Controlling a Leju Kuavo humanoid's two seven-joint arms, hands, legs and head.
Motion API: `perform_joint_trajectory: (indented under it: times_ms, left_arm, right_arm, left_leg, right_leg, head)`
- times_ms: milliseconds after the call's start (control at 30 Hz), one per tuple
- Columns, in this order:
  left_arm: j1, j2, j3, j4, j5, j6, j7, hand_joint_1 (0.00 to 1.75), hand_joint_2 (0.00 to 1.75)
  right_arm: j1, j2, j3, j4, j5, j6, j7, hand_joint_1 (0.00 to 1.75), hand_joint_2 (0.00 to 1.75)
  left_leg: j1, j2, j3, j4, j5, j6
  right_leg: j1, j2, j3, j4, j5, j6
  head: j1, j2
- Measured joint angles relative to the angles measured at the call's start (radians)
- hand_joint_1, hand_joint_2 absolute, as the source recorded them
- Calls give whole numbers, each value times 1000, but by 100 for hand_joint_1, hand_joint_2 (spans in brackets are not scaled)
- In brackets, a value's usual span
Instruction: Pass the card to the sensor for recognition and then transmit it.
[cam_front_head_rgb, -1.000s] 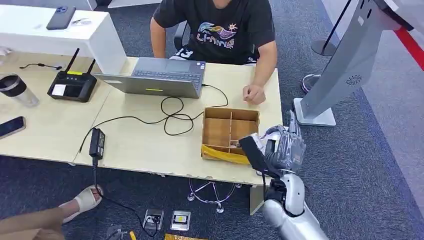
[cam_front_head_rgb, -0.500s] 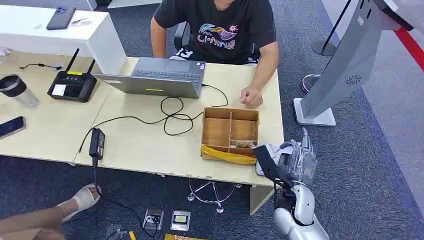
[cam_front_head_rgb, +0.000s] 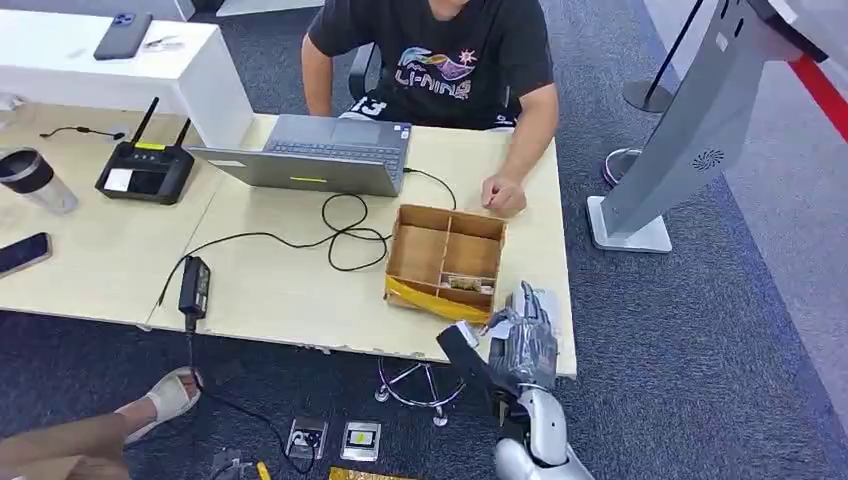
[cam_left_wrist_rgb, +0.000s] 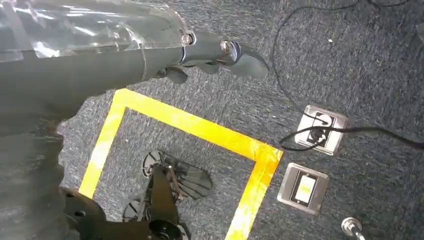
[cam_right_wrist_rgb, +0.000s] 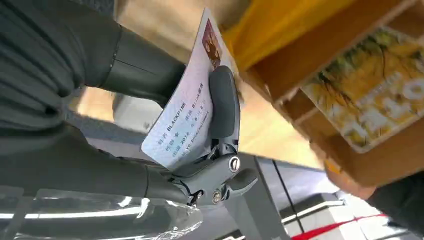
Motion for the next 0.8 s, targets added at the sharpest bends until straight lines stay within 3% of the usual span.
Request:
perform_joint_trajectory:
  times_ms: [467,800]
  left_arm:
    - [1,5,0,2,3,5,4,0,175]
    - [1,8,0,3,4,3,4,0,175]
  right_arm:
    - [-3,4,31,83,-18,-20,47,175,175]
    - [-12,-32,-9,-39,24,-25,47,175,175]
  left_leg:
    - [0,0,0,0,0,0]
    - [0,0,0,0,0,0]
  right_leg:
    - [0,0,0,0,0,0]
    - [0,1,0,0,0,0]
  head:
    - [0,0]
    - [0,0]
